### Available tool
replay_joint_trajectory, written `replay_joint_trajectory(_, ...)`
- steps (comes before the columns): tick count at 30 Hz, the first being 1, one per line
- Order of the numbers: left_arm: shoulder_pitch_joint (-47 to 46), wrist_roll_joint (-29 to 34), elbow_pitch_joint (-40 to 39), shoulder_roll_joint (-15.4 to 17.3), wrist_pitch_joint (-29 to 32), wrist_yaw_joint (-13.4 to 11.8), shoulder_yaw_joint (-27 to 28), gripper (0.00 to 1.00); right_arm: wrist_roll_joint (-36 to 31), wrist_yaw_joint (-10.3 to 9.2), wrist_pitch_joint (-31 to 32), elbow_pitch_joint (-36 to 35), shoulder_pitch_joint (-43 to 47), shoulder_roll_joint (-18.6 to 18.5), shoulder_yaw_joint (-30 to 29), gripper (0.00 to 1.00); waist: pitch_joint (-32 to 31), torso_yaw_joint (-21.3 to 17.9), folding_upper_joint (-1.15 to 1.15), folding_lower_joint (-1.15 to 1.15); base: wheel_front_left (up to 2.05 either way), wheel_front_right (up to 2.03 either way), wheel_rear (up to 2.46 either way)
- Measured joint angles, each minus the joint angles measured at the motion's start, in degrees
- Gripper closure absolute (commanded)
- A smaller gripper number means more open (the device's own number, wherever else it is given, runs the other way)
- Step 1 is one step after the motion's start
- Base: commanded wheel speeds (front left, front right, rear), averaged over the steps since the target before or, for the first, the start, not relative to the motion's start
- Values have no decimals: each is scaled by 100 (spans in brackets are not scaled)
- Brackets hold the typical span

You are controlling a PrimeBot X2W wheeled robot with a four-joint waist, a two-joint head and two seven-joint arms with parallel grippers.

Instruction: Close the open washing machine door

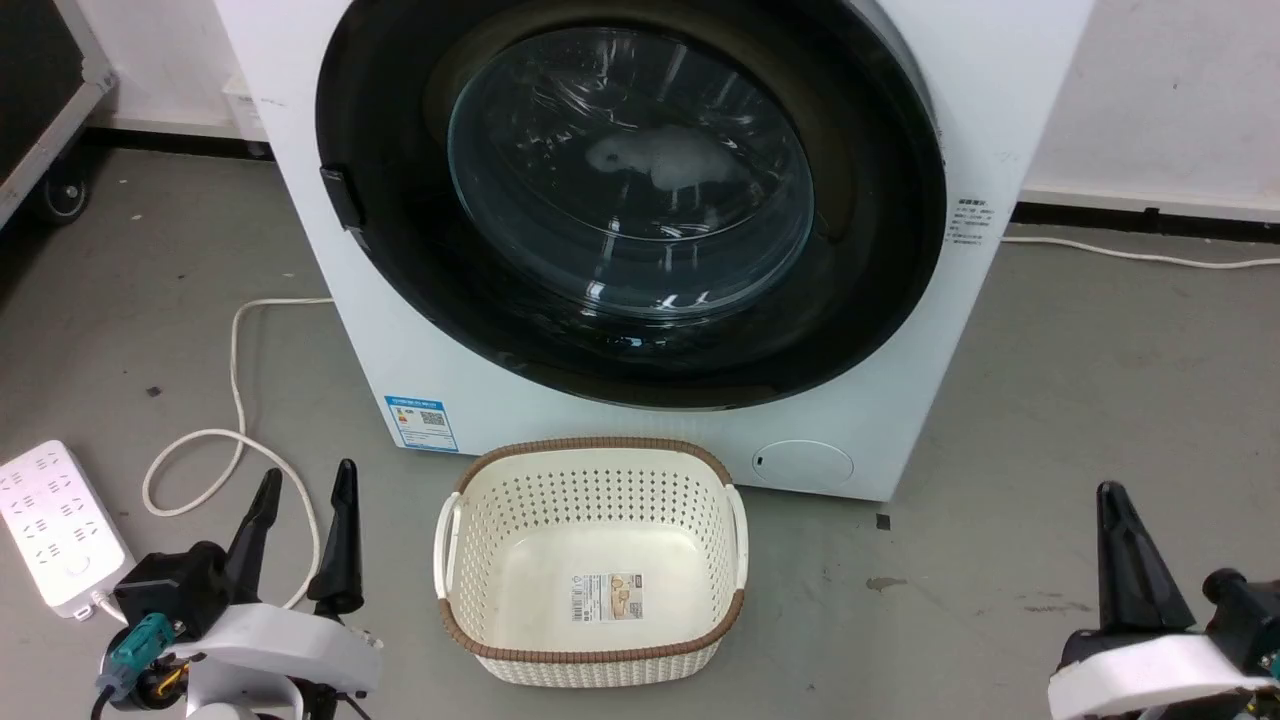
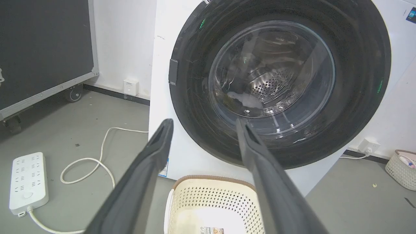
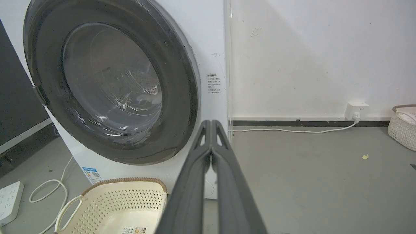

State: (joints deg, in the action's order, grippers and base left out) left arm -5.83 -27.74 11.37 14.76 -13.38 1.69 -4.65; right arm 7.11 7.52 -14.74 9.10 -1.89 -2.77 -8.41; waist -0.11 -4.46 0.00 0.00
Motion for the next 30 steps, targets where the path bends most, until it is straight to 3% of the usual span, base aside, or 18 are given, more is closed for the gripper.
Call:
replay_joint_trajectory(6, 10, 52, 0, 8, 23, -53, -45, 0, -9, 0, 0, 114, 99, 0, 120, 100, -25, 51, 0, 0, 0, 0, 0)
replay_joint_trajectory(7, 21, 52, 0, 11, 23, -53, -45, 0, -10, 0, 0, 135, 124, 1, 129, 72, -27, 55, 0, 0, 0, 0, 0)
replay_joint_trajectory(8, 31, 52, 1, 14, 23, -55, -45, 0, -10, 0, 0, 143, 141, 1, 129, 16, -26, 58, 0, 0, 0, 0, 0)
replay_joint_trajectory(9, 34, 52, 1, 14, 23, -57, -47, 0, -9, 0, 0, 146, 141, 1, 124, 0, -27, 61, 0, 0, 0, 0, 0)
replay_joint_trajectory(30, -1, 504, -32, 236, 125, -158, -450, 0, 103, 0, 0, 230, 141, 0, 155, 0, -3, 31, 0, 0, 0, 0, 0)
